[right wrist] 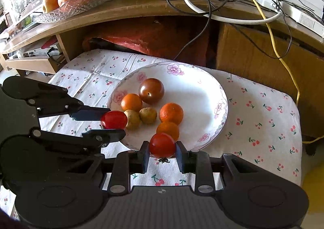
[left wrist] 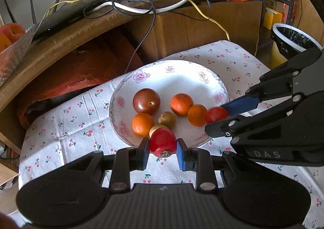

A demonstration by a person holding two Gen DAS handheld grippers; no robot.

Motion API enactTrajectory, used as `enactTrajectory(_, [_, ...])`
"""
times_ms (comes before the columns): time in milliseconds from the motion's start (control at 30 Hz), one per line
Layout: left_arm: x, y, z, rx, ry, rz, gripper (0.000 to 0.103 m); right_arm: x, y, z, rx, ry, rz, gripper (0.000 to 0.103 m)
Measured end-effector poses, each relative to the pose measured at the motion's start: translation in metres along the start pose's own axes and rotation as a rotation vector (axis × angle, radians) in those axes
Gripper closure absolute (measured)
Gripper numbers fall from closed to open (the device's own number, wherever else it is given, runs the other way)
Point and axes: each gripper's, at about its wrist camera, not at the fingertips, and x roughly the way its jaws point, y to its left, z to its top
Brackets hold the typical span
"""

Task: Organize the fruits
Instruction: 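Carry both red tomatoes over the white bowl with both tools, then open both tools to release the red tomatoes into the bowl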

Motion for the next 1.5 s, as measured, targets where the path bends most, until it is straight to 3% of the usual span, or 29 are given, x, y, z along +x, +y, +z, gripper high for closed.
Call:
enactTrajectory(1000, [0.022,0.001,0.006,-0.024,0.020,0.017,0.067,0.019,-0.013,0.005,0.016,-0.016,-0.026,0.077])
enactTrajectory(1500, [0.017,0.000,0.006,-0.043,0.017,0.040,0.060,0.014,-0.013,0.002,0.034,-0.035,-0.051,0.071])
